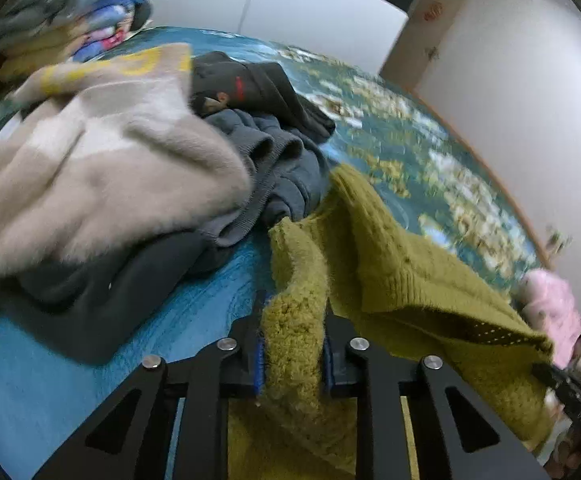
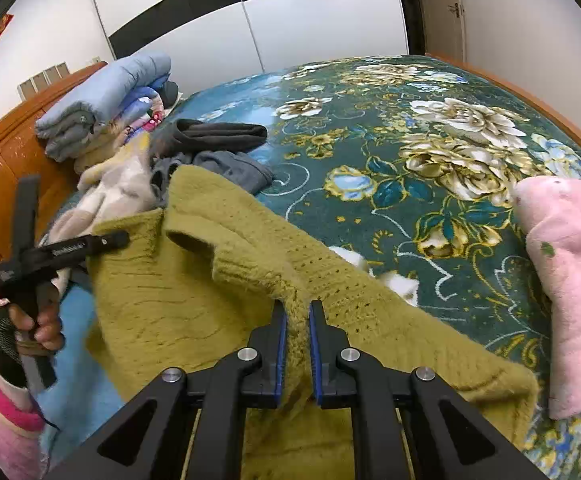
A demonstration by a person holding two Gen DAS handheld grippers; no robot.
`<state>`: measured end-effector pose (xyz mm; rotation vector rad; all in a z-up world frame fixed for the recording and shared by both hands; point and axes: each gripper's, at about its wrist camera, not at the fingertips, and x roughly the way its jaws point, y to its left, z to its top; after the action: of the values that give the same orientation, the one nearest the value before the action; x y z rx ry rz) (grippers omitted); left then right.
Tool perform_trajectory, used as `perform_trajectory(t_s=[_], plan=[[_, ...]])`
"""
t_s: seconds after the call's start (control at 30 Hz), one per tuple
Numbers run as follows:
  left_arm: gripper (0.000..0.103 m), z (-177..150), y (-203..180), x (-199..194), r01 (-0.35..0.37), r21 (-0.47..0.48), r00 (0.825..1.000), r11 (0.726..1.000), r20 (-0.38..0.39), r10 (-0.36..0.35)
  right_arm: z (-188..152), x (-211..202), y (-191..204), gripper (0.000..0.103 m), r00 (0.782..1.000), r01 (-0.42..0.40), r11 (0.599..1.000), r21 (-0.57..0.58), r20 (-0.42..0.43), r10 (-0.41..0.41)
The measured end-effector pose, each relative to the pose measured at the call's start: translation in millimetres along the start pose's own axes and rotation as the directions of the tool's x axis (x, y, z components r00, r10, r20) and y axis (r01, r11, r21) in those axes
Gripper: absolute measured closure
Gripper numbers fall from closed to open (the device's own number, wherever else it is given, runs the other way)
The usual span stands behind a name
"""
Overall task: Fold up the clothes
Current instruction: 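Lay the sweater on the bed with the right gripper while the left gripper grasps its edge, then lift the sweater with both grippers and shake it out in the air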
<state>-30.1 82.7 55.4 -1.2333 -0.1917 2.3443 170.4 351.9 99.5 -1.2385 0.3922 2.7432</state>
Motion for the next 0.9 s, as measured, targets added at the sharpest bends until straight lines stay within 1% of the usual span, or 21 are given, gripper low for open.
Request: perform_trajectory(t_s=[0.03, 0.13, 0.2, 0.27, 0.4, 0.53, 0.63, 0.67, 0.73, 0.83, 0.9], plan=[[0.083, -1, 2, -7, 0.008, -0.019, 1.0, 1.0, 0.015, -0.007, 2, -5, 0, 0.092, 1.0, -0.003, 1.0, -0.002, 0.0, 0.003], [0.083, -4, 1, -39, 0.036, -0.04, 0.996, 0.999, 0.077, -0.033, 14, -29, 4, 0.092, 0.998, 0.034, 0.998, -0.046, 0.048, -0.032], [0.083, -8, -5, -69, 0.049, -0.028, 0.99, 0.998, 0.136, -0.044, 22, -42, 7, 0.093, 0.995, 0.055, 0.996, -0.071, 0.082, -0.049], [0.083, -12, -9, -99, 0.058, -0.012, 0.98, 0.998, 0.192, -0.055, 35, -60, 13, 0.093, 0.987, 0.093, 0.99, -0.105, 0.14, -0.078], [0.083, -26, -12, -168, 0.074, 0.022, 0.95, 0.997, 0.303, -0.077, 52, -96, 24, 0.093, 0.971, 0.113, 0.984, -0.137, 0.227, -0.08], [0.084, -58, -8, -244, 0.059, 0.048, 0.906, 0.997, 0.417, -0.073, 59, -136, 33, 0.093, 0.947, 0.102, 0.983, -0.154, 0.319, -0.049], [0.084, -87, 1, -294, 0.056, 0.047, 0.874, 0.997, 0.481, -0.071, 56, -170, 40, 0.093, 0.922, 0.067, 0.986, -0.15, 0.387, -0.004], [0.084, -98, 5, -311, 0.059, 0.043, 0.868, 0.997, 0.491, -0.072, 52, -185, 44, 0.093, 0.909, 0.055, 0.986, -0.155, 0.416, 0.014], [0.084, -120, 9, -338, 0.06, 0.055, 0.862, 0.997, 0.501, -0.08, 47, -207, 50, 0.093, 0.889, 0.034, 0.986, -0.164, 0.455, 0.046], [0.083, -147, 12, -370, 0.042, 0.081, 0.85, 0.996, 0.521, -0.078, 42, -245, 62, 0.093, 0.849, 0.013, 0.98, -0.2, 0.52, 0.095], [0.083, -157, 19, -380, 0.002, 0.066, 0.849, 0.998, 0.528, -0.036, 41, -267, 71, 0.093, 0.821, 0.009, 0.974, -0.225, 0.557, 0.121]])
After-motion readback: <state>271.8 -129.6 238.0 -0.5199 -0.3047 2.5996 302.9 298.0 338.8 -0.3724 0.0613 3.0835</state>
